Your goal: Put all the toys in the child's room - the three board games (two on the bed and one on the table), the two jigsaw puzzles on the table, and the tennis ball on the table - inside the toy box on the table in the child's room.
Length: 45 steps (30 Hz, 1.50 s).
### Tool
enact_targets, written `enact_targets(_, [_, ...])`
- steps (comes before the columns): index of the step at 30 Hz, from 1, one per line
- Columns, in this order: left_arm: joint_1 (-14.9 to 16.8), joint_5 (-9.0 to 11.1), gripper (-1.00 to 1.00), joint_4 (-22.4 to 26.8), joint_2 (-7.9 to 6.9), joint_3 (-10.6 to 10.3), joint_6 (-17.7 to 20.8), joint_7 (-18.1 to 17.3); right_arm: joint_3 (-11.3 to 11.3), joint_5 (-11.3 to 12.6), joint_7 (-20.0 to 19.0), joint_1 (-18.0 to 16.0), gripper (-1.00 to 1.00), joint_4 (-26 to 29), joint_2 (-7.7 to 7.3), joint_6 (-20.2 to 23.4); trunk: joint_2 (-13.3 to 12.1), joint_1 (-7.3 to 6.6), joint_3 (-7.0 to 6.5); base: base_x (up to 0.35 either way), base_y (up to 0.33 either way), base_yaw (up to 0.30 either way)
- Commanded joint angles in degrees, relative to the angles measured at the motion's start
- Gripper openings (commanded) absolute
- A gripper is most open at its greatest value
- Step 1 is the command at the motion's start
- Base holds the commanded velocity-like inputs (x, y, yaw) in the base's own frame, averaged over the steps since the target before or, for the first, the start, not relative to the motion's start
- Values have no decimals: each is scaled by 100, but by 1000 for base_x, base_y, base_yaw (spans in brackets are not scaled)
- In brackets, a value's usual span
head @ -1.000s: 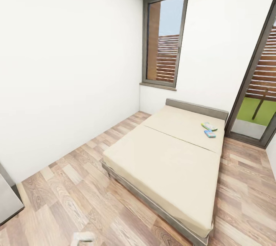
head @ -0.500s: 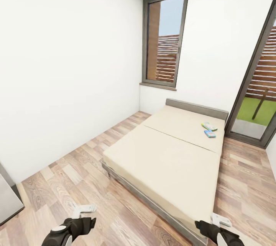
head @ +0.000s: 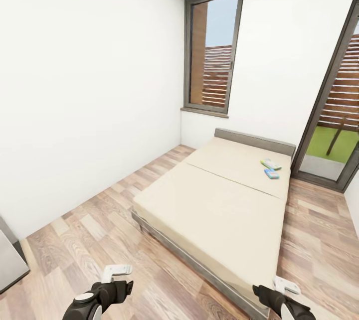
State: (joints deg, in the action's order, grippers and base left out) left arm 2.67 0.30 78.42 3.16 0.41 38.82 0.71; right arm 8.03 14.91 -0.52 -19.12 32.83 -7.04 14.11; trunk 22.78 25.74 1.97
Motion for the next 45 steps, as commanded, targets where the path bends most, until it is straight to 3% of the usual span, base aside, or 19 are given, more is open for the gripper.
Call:
enact_targets(1, [3,5,100,8,5,4,29,8,11,34,6,-4,100,2,18,-27,13,4,12,0,-57,-183])
enact_targets(14, [5,-2,100,8,9,3,29,10,14,18,25,-4,100,-128,78,-159,13,4,-18,0,-110,-255])
enact_targets(45, [5,-38,100,138,-52,56,48,29,10,9,26,-4,100,-137,80,-159,13,4,-95,0,-4,-271])
